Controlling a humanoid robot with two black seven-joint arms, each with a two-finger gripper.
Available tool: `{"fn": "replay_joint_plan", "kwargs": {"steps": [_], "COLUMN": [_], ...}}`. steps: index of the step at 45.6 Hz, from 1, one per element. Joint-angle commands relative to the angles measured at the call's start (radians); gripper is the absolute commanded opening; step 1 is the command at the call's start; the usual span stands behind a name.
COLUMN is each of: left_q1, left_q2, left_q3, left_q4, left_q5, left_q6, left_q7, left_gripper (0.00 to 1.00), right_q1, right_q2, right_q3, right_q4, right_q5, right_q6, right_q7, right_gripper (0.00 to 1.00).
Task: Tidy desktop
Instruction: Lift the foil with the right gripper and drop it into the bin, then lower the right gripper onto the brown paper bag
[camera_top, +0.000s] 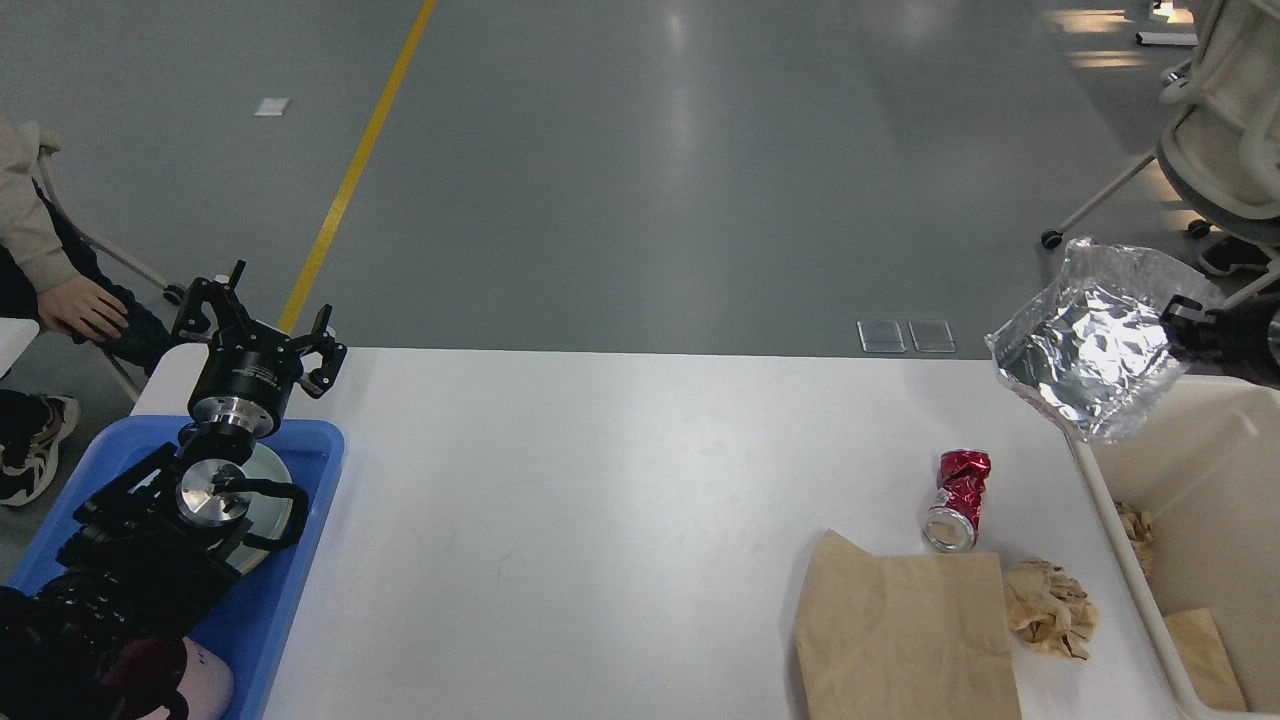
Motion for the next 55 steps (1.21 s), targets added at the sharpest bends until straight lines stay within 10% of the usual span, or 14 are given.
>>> {"fn": "replay_joint_plan", "kwargs": {"steps": [1,17,25,29,55], "left_q1": [0.0,0.0,0.0,0.001,0.0], "left_q2": [0.0,0.0,0.0,0.0,0.0], "left_q3": [0.0,0.0,0.0,0.0,0.0], "left_q4": [0.0,0.0,0.0,0.0,0.0], "left_q5": [0.0,0.0,-0.001,0.0,0.0], "left_q6": [0.0,0.0,0.0,0.0,0.0], "left_q7": [0.0,0.0,0.0,0.0,0.0], "left_gripper": [0.96,0.96,0.97,0.96,0.97], "right_q1": [-0.153,-0.377,-0.406,-0.407,0.008], "right_q2": [-0.013,-0.006,-0.01,-0.013,0.058], "right_q3": [0.009,0.061,0.066,0.089,-0.027], "right_q4": [-0.059,-0.147,-0.216,-0.23,0.219], "right_q5": [0.0,0.0,0.0,0.0,-0.199], "right_q6": [-0.115,-0.183,-0.243,-0.244,-0.212], "right_q7": [0.001,0.001,0.001,0.001,-0.005], "right_gripper": [0.0,0.0,0.78,1.0,1.0]}}
